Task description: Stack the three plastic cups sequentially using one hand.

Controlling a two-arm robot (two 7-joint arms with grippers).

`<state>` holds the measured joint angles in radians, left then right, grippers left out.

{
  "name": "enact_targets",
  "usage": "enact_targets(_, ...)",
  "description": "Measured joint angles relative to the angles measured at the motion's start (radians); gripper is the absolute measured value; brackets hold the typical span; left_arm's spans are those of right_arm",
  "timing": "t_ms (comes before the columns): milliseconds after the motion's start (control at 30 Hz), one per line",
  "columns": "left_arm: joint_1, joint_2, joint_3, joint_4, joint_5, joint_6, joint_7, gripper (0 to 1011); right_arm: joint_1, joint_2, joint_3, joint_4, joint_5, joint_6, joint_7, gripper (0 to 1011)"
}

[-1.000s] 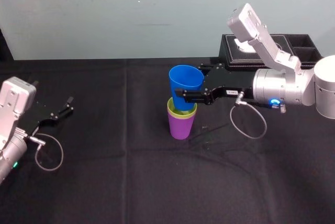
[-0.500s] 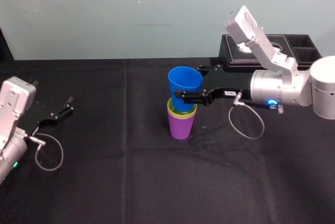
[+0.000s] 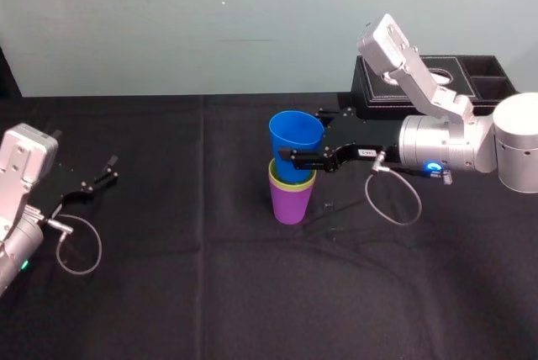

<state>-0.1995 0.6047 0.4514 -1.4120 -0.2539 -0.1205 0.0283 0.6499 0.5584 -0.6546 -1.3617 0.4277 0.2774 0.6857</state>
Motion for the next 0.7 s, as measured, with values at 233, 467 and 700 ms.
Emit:
enact_targets(233,0.0,0.0,0.0,0.0,0.0,0.0,0.0,1011,0.005,-0.01,-0.004,0.017,-0.005,-0.006,0.006,724)
enact_targets(467,0.0,0.0,0.0,0.0,0.0,0.0,0.0,1011,0.008,-0.018,-0.006,0.038,-0.011,-0.011,0.011,724)
enact_targets(700,0.0,0.0,0.0,0.0,0.0,0.0,0.0,1011,0.008,-0.02,-0.007,0.044,-0.012,-0.015,0.016,724)
